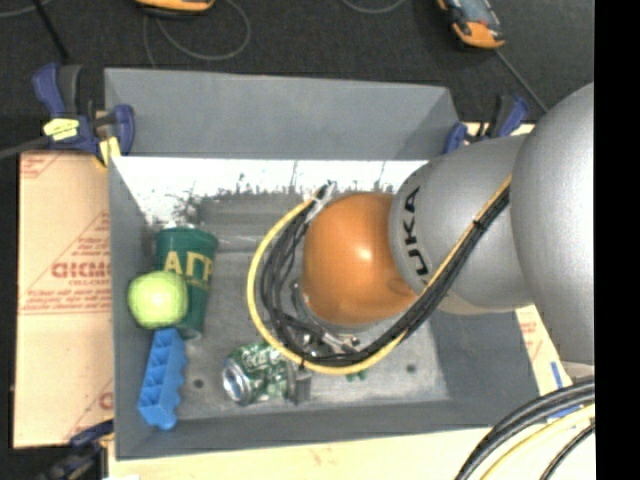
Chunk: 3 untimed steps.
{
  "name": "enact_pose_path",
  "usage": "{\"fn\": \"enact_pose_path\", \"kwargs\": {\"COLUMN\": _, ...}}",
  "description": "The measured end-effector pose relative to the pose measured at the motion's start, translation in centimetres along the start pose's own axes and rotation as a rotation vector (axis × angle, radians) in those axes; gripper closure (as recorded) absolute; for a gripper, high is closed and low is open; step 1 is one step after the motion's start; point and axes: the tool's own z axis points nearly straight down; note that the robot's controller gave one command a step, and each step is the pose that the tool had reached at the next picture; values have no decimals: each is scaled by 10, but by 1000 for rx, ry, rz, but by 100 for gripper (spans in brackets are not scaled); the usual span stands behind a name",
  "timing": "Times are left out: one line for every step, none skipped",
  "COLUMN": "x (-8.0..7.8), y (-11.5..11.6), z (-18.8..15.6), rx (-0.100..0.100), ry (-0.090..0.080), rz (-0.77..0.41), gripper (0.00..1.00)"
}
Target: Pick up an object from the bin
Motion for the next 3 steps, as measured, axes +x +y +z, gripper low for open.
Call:
{"fn": "enact_pose_path", "kwargs": {"x": 0, "y": 0, "z": -22, "rx": 0, "ry": 0, "rz": 1, "gripper": 100}}
{"fn": "enact_pose_path", "kwargs": {"x": -2, "y": -1, "z": -38, "rx": 1, "ry": -9, "rz": 1, "gripper": 100}}
{"fn": "enact_pose_path", "kwargs": {"x": -2, "y": -1, "z": -44, "rx": 1, "ry": -12, "rz": 2, "gripper": 100}}
